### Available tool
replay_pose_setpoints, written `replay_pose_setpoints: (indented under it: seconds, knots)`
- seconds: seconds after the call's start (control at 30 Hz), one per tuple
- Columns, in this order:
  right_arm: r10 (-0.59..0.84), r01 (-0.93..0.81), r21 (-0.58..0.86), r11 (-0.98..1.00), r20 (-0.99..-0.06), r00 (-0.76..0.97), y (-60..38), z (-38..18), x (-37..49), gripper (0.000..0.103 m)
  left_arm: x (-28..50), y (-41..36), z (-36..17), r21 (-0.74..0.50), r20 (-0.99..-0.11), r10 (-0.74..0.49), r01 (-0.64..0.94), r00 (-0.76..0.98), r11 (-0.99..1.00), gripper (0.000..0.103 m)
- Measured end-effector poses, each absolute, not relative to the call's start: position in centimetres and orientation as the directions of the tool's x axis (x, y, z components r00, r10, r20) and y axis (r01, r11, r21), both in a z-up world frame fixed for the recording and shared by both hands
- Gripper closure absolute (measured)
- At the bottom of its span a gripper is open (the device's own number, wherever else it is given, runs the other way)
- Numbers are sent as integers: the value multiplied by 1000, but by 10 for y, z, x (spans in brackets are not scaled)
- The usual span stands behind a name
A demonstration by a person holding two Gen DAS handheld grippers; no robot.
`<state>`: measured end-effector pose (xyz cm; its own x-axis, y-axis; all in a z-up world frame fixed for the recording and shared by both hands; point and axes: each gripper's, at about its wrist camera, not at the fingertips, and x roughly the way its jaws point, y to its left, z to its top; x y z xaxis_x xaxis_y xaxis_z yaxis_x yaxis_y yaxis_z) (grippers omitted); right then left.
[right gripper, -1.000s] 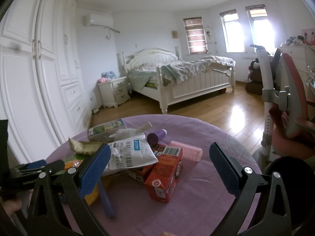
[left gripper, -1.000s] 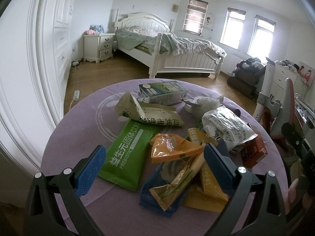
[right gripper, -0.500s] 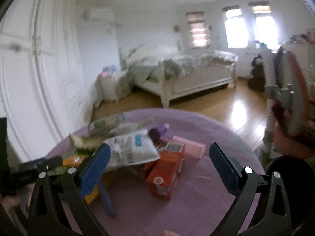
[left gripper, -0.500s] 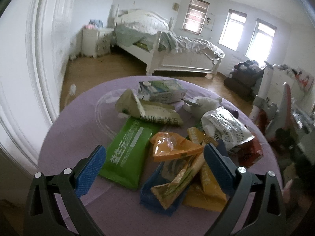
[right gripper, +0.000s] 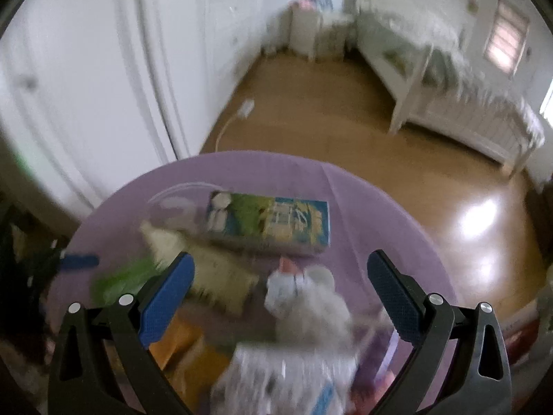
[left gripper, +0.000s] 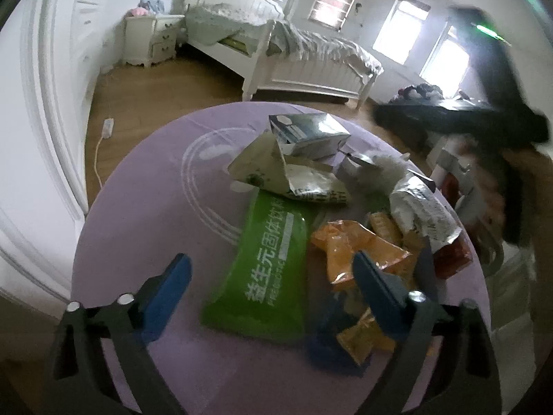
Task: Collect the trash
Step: 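Grasp the green PREBIOTIC packet with the left tool while the right tool grasps the white milk carton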
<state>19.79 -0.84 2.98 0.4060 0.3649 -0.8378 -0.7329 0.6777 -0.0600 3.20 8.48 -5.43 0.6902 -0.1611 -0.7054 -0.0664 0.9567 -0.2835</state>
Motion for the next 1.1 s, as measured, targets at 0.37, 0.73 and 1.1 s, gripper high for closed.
replay_pose_setpoints:
  seconds: [0.37, 0.73, 1.1]
  knots:
    - [251, -760, -29, 649, -935, 250, 63, -24, 256, 4, 29, 71, -52, -207, -780, -153, -20, 607, 978, 34]
    - [191, -930, -313, 191, -918, 348, 85, -24, 227, 4, 0, 59, -43, -113, -791, -111, 35, 602, 993, 43]
    - [127, -941, -284, 182, -942, 309, 96, -73, 232, 30, 8, 59, -38, -82, -788, -84, 32, 610, 996, 43]
